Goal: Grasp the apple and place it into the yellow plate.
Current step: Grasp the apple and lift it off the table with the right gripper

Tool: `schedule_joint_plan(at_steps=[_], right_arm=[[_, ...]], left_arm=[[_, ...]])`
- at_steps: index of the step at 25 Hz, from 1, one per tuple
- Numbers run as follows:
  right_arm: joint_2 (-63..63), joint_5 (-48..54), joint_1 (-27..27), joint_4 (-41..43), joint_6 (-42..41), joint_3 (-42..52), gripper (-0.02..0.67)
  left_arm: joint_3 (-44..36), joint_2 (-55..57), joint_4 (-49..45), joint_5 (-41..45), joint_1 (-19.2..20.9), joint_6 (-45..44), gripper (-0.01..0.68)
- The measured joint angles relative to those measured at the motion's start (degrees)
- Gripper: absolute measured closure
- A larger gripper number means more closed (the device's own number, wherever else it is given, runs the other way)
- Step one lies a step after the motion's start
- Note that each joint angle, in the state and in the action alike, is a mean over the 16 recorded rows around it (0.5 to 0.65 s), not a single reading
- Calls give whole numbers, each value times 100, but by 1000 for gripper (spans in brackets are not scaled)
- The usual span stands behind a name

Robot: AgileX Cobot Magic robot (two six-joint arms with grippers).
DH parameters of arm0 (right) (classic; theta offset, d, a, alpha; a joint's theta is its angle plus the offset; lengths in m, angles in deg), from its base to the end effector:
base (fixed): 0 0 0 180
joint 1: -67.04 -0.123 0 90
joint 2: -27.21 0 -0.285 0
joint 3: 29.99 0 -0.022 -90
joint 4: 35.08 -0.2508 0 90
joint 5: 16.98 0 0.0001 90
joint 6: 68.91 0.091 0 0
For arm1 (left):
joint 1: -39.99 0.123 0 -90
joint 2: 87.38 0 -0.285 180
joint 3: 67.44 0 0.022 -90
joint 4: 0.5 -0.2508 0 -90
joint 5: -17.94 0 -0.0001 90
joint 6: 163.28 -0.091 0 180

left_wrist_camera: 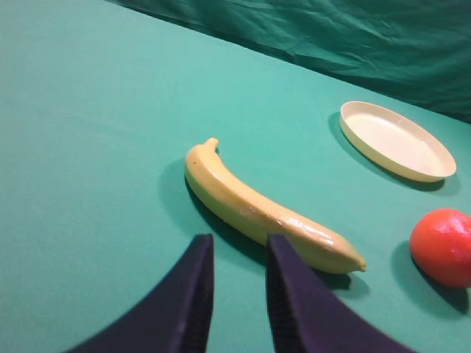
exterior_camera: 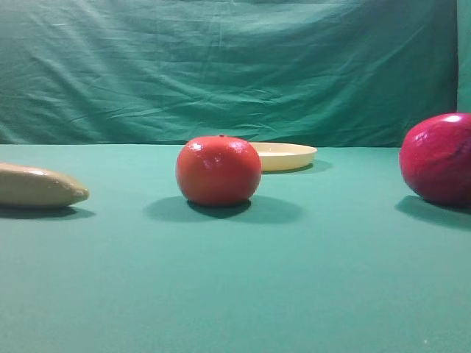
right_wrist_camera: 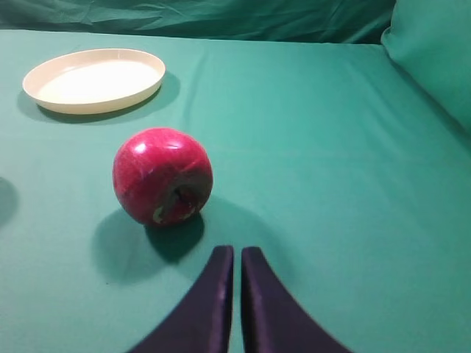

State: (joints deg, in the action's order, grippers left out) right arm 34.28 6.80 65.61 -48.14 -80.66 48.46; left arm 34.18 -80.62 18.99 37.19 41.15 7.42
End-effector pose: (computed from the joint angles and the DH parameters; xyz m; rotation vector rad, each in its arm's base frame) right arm 0.0510 0.0096 0.1704 -0.0818 1.8963 0.1063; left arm 0.0532 -0.0090 0.1787 -0.0842 1.8050 -0.1991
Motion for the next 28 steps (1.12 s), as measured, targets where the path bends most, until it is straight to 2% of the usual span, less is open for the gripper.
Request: schedule_joint_plan(at_steps=[12,21,28], right_arm=[[0,-208,0,-50,-117,12,649],[0,-706,0,-1140,-237,-69,649],[238,-538,0,-2088,-646,-527,649]], left_arm=[[0,0,0,0,0,0,516],[0,0,0,0,0,0,516],[0,0,0,0,0,0,516]])
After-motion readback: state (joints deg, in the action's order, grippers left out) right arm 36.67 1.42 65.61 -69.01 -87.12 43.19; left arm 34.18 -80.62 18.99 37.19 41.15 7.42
